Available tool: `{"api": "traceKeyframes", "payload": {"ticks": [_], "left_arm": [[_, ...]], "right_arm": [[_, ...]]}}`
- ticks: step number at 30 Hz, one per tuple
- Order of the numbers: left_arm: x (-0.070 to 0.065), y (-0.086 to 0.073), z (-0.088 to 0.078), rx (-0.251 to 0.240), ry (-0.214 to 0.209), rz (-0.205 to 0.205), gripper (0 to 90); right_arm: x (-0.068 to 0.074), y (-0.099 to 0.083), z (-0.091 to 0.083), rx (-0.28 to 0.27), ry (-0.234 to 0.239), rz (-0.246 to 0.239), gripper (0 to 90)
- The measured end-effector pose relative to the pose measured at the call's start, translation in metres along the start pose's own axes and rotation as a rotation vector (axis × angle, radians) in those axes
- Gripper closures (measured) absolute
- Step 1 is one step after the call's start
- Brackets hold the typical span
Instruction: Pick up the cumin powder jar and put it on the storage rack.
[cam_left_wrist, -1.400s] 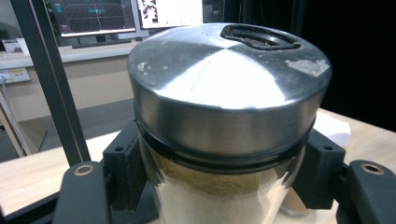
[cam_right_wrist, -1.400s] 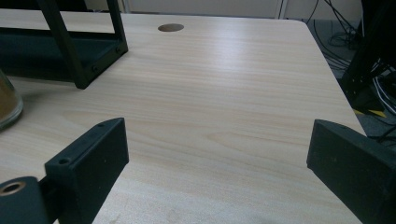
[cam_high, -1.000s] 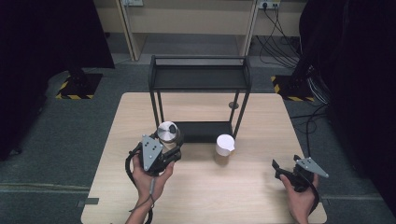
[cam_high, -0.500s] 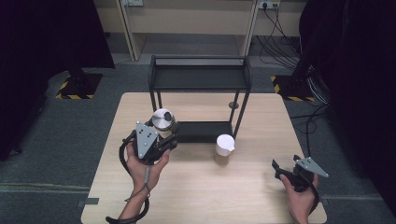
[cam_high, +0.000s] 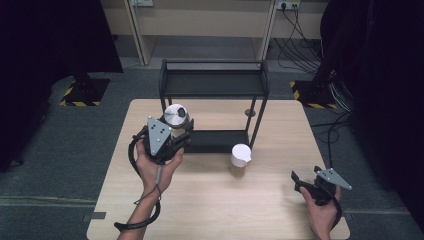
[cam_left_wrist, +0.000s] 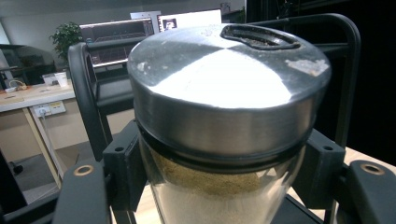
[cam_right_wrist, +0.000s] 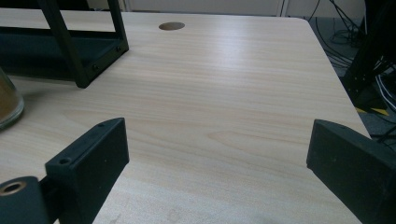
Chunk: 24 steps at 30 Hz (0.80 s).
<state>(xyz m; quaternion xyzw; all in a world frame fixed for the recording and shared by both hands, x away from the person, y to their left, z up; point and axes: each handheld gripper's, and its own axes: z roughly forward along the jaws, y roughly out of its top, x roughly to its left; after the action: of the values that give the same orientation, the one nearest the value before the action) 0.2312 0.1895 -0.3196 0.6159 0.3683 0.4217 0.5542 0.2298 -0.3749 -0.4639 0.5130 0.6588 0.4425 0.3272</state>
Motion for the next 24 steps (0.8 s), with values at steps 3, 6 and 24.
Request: {"api": "traceKeyframes", "payload": {"ticks": [3,6,24], "left_arm": [[0.000,0.006,0.001,-0.006,0.002,0.003,31.2],[0.001,0.011,0.003,-0.012,0.004,0.002,31.2],[0.007,0.039,0.008,-0.039,0.001,0.002,31.2]], "right_arm": [[0.000,0.000,0.000,0.001,0.000,0.000,5.8],[0.000,0.000,0.000,0.002,0.001,0.001,5.9],[-0.002,0.001,0.001,0.007,0.010,0.002,6.0]]}}
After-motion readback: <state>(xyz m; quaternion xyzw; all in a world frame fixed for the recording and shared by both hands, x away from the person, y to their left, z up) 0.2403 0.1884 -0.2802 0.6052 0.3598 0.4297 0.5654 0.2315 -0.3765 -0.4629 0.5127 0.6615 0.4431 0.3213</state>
